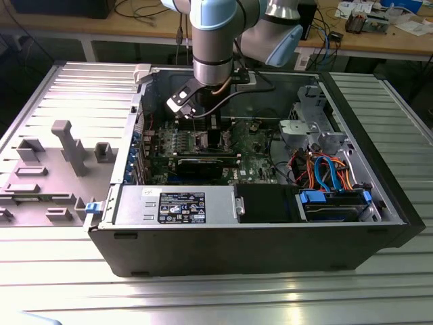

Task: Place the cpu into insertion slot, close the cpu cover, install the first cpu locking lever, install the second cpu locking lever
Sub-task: 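Place the cpu into insertion slot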

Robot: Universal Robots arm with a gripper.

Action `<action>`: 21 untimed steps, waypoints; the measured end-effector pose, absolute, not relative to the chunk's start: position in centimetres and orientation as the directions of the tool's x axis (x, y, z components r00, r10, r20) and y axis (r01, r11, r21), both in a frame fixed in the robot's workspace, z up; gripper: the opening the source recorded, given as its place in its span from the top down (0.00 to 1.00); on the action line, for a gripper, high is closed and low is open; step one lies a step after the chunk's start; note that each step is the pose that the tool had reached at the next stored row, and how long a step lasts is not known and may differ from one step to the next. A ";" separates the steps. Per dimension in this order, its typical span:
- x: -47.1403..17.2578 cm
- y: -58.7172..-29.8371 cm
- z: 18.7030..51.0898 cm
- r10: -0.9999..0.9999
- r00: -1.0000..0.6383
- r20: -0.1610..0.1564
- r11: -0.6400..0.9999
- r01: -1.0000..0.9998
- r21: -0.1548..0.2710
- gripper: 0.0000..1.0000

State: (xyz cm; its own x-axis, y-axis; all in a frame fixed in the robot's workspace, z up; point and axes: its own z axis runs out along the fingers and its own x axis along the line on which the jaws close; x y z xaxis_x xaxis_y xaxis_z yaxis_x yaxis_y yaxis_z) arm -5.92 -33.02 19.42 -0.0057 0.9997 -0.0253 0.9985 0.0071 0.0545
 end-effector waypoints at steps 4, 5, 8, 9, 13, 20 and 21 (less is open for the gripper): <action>-5.9 -33.0 19.4 1.000 -0.006 -0.026 0.007 0.998 0.055 0.43; -5.9 -33.0 19.4 1.000 -0.006 -0.026 0.007 0.998 0.055 0.43; -5.9 -33.0 19.4 1.000 -0.006 -0.026 0.007 0.998 0.055 0.36; -5.9 -33.0 19.4 1.000 -0.006 -0.026 0.007 0.998 0.055 0.36; -5.9 -33.0 19.5 1.000 -0.006 -0.026 0.007 0.998 0.055 0.36; -5.9 -33.0 21.3 1.000 -0.006 -0.026 0.007 0.999 0.038 0.72; -5.9 -33.0 21.3 1.000 -0.007 -0.026 0.008 0.999 0.038 0.84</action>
